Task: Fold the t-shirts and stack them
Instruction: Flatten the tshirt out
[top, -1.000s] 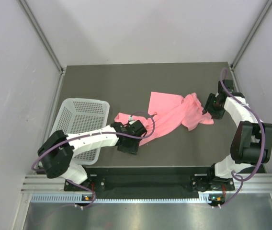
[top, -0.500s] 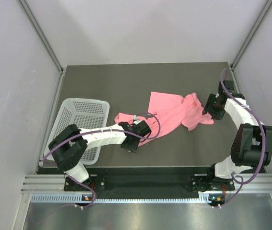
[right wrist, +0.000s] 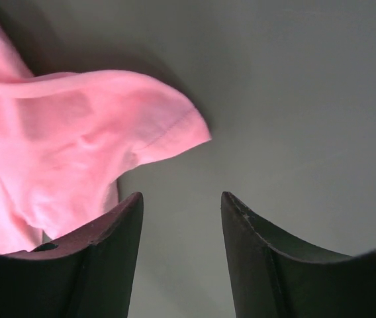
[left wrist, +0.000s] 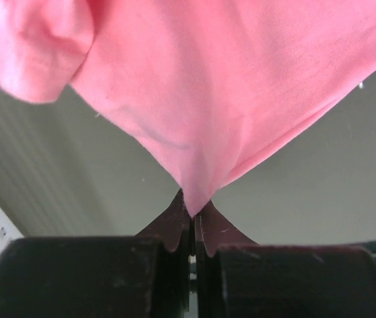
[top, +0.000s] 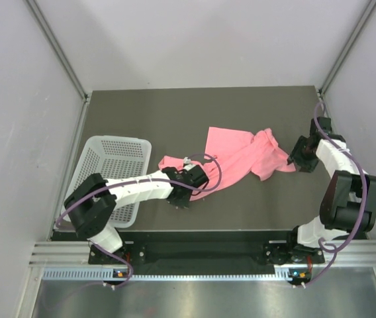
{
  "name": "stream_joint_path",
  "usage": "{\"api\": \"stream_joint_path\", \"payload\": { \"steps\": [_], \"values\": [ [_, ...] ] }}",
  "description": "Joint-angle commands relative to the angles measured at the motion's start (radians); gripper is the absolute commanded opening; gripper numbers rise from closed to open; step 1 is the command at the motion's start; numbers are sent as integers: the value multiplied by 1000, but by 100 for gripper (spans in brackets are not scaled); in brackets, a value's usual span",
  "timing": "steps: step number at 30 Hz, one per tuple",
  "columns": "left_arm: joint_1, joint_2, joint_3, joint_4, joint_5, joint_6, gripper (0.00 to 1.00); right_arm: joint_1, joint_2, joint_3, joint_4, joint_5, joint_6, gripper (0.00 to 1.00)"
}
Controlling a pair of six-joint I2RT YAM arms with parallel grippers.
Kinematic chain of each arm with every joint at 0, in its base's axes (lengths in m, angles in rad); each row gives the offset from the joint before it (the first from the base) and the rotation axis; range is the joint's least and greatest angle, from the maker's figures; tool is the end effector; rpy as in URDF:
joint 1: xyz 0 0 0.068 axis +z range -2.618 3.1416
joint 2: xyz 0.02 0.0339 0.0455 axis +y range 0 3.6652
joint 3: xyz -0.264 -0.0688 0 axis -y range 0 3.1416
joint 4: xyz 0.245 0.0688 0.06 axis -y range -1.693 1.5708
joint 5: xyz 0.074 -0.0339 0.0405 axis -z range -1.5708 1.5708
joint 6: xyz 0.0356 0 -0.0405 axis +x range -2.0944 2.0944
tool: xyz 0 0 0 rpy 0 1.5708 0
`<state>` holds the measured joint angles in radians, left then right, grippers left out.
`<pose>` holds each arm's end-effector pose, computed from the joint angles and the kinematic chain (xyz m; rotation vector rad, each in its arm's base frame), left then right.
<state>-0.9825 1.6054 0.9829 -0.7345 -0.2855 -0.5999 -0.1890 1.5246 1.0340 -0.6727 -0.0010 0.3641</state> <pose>0.1671 -0.2324 0.1775 0.4880 2.7462 0.0690 0.2904 -0.0555 0.2141 0.7466 2.6314 0.0508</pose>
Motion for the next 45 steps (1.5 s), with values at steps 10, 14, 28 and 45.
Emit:
{"api": "stream_joint_path", "payload": {
  "steps": [10,14,28,45],
  "values": [
    [2,-140,4,-55,42,-70,0,-50,0,-34,68,-25,-5,45],
    [2,-139,0,-54,43,-70,0,-49,29,-49,85,-16,3,46],
    [2,-144,20,-57,59,-69,0,-50,175,-12,185,7,-56,37],
    [4,-145,16,-54,78,-64,0,-50,143,-28,300,-48,-74,40]
  ]
}}
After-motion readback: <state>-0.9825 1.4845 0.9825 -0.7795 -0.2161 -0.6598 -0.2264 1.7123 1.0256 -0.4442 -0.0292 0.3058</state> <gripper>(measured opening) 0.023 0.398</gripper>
